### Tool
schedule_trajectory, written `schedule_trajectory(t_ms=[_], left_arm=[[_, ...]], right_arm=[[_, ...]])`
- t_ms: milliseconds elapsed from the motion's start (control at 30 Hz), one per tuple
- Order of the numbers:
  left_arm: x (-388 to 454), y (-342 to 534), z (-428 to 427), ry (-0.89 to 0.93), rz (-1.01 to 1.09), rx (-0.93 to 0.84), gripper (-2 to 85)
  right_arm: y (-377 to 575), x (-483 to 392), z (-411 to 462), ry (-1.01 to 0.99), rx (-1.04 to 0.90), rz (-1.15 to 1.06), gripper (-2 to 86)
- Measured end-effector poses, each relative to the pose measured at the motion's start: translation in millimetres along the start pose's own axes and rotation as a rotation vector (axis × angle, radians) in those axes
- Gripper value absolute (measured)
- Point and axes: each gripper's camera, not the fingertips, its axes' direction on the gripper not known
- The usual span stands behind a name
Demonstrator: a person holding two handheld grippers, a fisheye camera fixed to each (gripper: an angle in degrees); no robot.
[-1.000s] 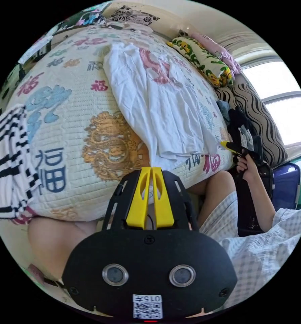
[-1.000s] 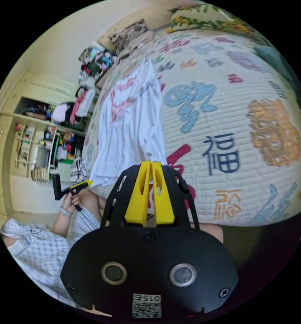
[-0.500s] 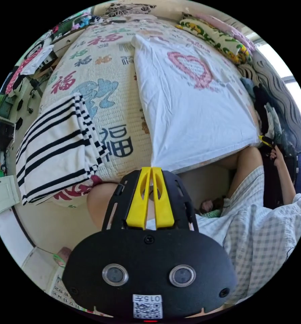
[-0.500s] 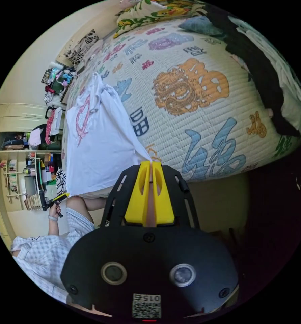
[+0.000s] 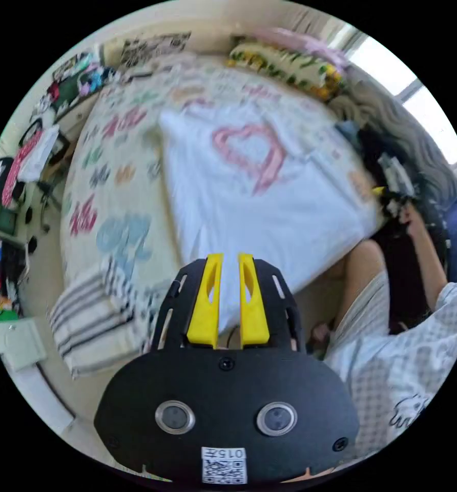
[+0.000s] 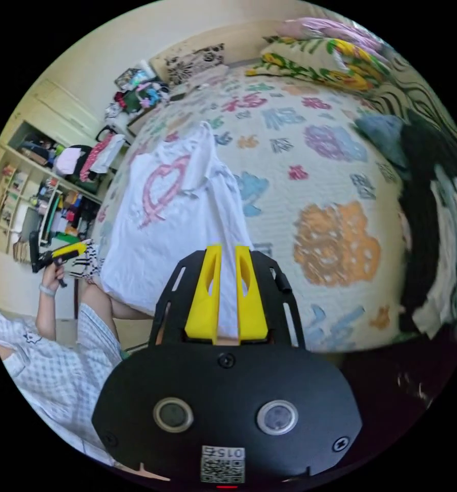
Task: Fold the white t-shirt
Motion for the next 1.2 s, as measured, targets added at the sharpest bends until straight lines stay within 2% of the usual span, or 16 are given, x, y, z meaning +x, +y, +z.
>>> schedule_trajectory(t_ms=[100, 233, 300, 433, 533, 633, 700, 733, 800, 900, 1033, 1133, 1200], left_arm=[[39, -83, 59, 0.080, 0.140, 0.067, 8.0], [80, -155, 148, 0.167, 0.287, 0.045, 8.3], [99, -182, 200, 0.139, 0.365, 0.000, 8.4], [106, -204, 265, 0.155, 0.371, -0.052, 8.0], [102, -212, 298, 0.059, 0.366, -0.098, 4.3], [59, -213, 297, 0.219, 0.195, -0.072, 1.2], [4, -210, 290, 0.318, -0.021, -0.022, 0.5], [-9, -209, 289, 0.342, -0.066, -0.015, 0.3], [-51, -208, 294, 0.441, -0.183, 0.000, 0.0], [-79, -212, 316, 0.541, -0.211, -0.047, -0.1], [-94, -216, 345, 0.649, -0.219, -0.087, -0.1], [-103, -219, 362, 0.712, -0.230, -0.077, -0.1], [-113, -220, 373, 0.739, -0.240, -0.072, -0.2]], right_arm=[[-32, -10, 44, -0.013, -0.032, -0.014, 5.1], [-56, -7, 77, 0.059, 0.002, -0.003, 4.0], [-67, 10, 84, 0.028, 0.052, 0.062, 0.8], [-63, 41, 79, -0.090, 0.088, 0.205, -0.1], [-47, 52, 71, -0.127, 0.072, 0.261, 0.0], [-43, 48, 82, -0.147, -0.021, 0.253, 0.9], [-50, 44, 101, -0.180, -0.097, 0.241, 3.0], [-53, 43, 106, -0.200, -0.106, 0.241, 3.6], [-66, 40, 123, -0.311, -0.128, 0.242, 5.6], [-78, 34, 130, -0.407, -0.102, 0.220, 8.0], [-87, 31, 133, -0.413, -0.101, 0.189, 9.1], [-89, 40, 138, -0.362, -0.110, 0.189, 2.2], [-85, 50, 129, -0.418, -0.062, 0.189, 0.4]])
